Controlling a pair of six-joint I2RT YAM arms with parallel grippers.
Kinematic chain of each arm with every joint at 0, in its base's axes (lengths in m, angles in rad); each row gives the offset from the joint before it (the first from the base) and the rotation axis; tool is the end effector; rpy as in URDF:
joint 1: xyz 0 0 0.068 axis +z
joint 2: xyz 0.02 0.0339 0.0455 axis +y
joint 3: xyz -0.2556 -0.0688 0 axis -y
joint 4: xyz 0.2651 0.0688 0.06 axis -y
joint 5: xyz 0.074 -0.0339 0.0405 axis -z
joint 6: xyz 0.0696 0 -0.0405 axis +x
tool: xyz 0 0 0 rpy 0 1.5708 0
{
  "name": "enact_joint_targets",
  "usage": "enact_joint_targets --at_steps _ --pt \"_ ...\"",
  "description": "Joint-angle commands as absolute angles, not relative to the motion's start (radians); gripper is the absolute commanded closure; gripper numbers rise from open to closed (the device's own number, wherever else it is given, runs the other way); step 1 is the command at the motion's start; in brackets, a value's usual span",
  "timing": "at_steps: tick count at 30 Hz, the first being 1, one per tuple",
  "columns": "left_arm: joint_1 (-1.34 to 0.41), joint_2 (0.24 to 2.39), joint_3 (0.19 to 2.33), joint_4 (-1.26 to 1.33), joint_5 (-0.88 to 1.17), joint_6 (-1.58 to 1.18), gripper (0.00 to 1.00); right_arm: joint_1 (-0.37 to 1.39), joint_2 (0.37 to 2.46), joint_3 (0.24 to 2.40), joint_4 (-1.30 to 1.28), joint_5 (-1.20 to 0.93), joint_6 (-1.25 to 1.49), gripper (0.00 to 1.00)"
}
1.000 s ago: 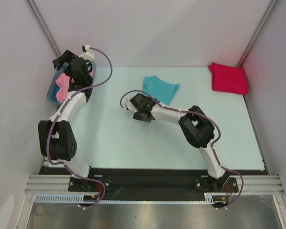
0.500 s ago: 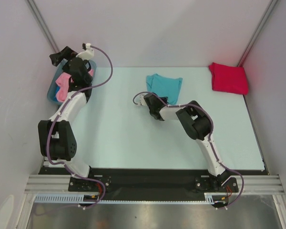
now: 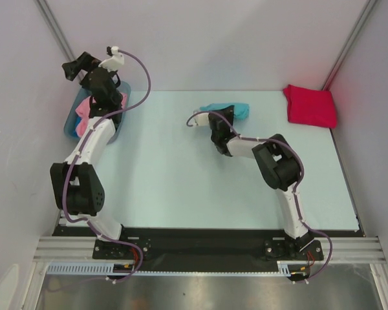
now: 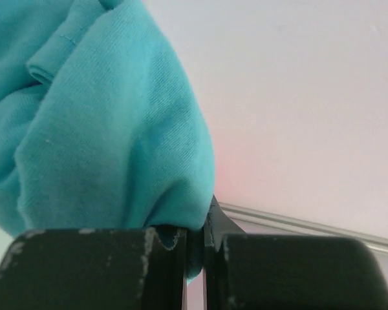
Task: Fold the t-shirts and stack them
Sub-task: Neatly place the folded tshirt to the corner
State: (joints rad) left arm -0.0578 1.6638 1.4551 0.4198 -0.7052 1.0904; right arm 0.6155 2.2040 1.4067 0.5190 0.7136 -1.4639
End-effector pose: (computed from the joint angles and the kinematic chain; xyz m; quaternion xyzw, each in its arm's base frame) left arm 0.4416 0.0196 0.3984 0.0949 0.6413 0.5491 0.5275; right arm 0.4518 0.2637 0.1370 -0.5385 0.5602 -0.4864 0.3995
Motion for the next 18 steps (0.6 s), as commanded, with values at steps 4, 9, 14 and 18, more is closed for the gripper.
enact_joint_targets --at_steps 4,9,14,18 --pt "-0.089 1.683 1.491 0.402 -0.726 1.046 0.00 0.470 2.132 1.575 0.627 0.670 -1.597 1.00" --pt "-0.107 1.693 1.499 0.402 -0.733 1.046 0.00 0.374 2.166 1.681 0.630 0.649 -1.626 1.00" --pt "-0.127 1.724 1.517 0.411 -0.745 1.055 0.00 0.279 2.242 1.825 0.643 0.614 -1.661 1.00" --pt "-0.149 1.750 1.543 0.414 -0.753 1.063 0.00 0.198 2.322 1.966 0.646 0.592 -1.686 1.00"
